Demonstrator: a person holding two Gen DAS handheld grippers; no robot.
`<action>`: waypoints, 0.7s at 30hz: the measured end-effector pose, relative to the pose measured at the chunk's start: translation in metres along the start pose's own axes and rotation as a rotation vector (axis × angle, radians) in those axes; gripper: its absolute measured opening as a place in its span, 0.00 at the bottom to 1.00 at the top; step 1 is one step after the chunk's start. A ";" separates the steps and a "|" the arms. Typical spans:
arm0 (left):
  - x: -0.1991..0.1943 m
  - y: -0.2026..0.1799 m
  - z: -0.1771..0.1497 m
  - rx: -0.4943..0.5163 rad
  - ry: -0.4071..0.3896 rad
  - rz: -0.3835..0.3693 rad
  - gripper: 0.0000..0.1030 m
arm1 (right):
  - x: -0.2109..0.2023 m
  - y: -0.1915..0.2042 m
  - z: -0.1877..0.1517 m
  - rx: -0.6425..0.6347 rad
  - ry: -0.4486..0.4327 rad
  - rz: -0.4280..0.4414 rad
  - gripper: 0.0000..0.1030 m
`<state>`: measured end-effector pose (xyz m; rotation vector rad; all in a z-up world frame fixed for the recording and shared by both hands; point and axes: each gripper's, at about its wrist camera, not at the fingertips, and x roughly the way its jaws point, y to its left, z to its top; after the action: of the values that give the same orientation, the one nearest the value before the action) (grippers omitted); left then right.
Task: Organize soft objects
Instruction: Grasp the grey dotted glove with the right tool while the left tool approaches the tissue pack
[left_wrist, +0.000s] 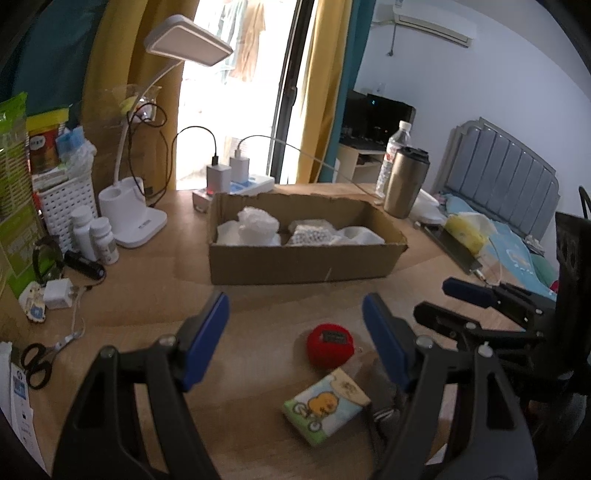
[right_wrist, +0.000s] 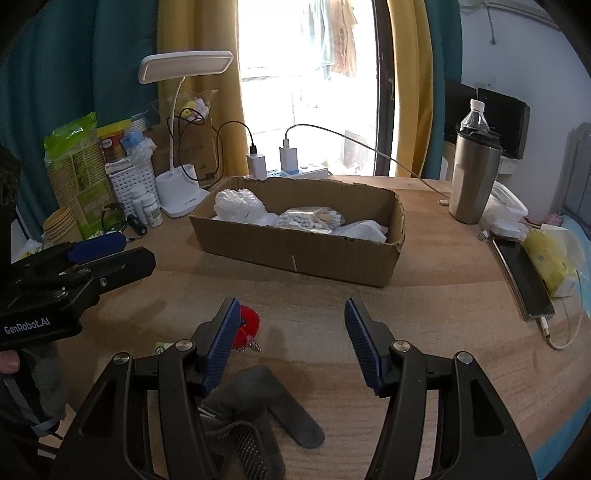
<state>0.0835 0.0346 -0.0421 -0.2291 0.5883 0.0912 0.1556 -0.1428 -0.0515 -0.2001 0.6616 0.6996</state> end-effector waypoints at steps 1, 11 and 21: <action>-0.002 0.000 -0.002 0.001 -0.001 0.001 0.74 | -0.002 0.000 -0.001 0.002 -0.002 0.000 0.60; -0.014 -0.001 -0.018 -0.004 0.007 0.003 0.74 | -0.010 0.012 -0.022 -0.005 0.013 0.008 0.60; -0.005 0.000 -0.037 -0.011 0.057 0.004 0.74 | -0.001 0.018 -0.043 -0.024 0.066 0.019 0.60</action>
<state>0.0593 0.0256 -0.0695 -0.2420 0.6452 0.0923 0.1224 -0.1458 -0.0838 -0.2399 0.7197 0.7218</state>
